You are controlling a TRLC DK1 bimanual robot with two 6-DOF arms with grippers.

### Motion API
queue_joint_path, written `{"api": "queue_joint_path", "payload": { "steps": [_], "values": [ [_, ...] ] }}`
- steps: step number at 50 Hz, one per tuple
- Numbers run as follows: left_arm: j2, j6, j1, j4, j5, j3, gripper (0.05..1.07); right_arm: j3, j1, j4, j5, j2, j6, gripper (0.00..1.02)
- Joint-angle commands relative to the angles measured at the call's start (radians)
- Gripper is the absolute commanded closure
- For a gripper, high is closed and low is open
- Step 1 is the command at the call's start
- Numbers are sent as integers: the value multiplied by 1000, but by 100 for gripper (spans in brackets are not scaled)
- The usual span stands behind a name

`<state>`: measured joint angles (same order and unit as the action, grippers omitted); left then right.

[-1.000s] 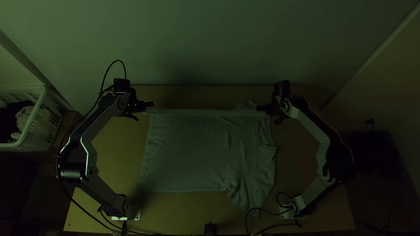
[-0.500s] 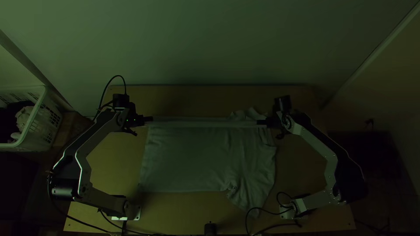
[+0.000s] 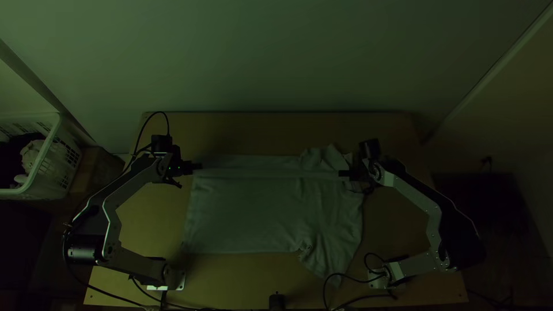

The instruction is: Fold the t-shirt

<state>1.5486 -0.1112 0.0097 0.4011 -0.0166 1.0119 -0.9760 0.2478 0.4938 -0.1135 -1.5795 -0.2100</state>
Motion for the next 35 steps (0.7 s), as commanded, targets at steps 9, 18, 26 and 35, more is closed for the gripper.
{"api": "queue_joint_path", "payload": {
  "steps": [9, 18, 26, 35],
  "values": [
    [-33, 35, 12, 122, -102, 22, 10, 26, -2, 49, -8, 121, -22, 34],
    [-51, 27, 29, 239, -249, 74, 10, 17, -4, 155, -8, 268, -46, 12],
    [-128, 47, 24, 340, -249, 108, 10, -29, -8, 304, -8, 366, -45, 12],
    [-220, 117, 18, 463, -226, 103, 10, -39, -18, 404, -8, 478, -43, 12]
  ]
}}
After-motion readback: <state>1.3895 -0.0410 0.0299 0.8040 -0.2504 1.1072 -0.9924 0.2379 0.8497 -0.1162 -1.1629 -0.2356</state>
